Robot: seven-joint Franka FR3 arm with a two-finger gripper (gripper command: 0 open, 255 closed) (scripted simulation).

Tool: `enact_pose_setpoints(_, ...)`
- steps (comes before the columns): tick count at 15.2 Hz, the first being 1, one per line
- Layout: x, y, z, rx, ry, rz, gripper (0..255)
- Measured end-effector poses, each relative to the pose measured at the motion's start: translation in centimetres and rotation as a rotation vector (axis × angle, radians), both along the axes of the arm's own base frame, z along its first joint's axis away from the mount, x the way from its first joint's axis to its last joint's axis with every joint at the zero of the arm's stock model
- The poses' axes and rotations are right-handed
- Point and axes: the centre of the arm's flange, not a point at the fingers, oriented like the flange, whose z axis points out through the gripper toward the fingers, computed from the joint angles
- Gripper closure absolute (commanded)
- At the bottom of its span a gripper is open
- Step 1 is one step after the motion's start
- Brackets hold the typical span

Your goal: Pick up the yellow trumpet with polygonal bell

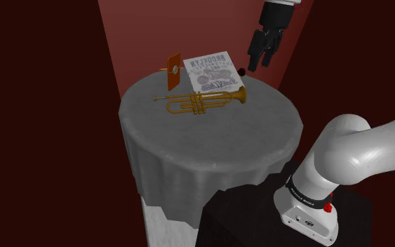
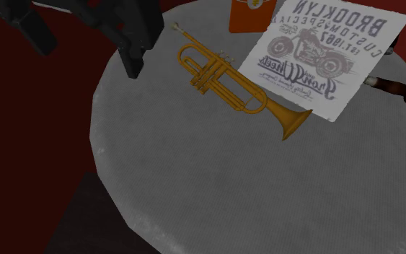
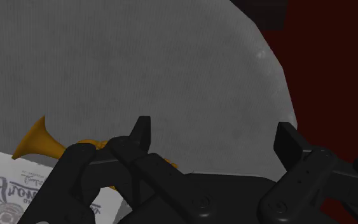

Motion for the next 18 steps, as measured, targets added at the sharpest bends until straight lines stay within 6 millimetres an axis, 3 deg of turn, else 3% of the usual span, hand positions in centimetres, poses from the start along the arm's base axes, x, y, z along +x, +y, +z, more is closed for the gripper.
enact_pose_setpoints(4,1.7,-1.4,-1.5,-0.002,0.008,0.052,0)
enact_pose_setpoints(11,8.0,-6.1,-6.4,-0.012,0.034,0.229,0)
enact_pose_setpoints(18,15.4,-9.6,-11.8,-0.023,0.059,0.411,0)
